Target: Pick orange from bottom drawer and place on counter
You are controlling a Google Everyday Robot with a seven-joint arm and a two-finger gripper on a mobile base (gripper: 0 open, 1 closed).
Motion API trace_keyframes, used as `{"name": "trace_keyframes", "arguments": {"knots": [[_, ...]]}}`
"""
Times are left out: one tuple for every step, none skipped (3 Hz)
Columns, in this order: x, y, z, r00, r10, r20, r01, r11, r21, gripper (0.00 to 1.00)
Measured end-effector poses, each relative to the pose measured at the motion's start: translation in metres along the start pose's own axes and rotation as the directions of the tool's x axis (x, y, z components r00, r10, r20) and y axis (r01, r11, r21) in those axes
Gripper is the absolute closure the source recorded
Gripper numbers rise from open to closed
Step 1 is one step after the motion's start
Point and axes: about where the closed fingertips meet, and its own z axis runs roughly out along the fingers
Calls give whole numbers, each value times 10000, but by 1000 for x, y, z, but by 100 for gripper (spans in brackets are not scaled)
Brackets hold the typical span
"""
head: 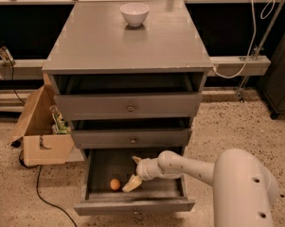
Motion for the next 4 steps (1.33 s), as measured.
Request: {"name": "trace_keyframes", "arguments": {"knots": [[3,-2,12,9996,-280,94,280,9996,-98,0],[4,-3,28,9962,-793,361,804,9963,-290,0],[1,1,48,9881,-1473,449,1490,9881,-370,0],[-2,1,72,9797,-1958,421,1980,9785,-574,0]]}}
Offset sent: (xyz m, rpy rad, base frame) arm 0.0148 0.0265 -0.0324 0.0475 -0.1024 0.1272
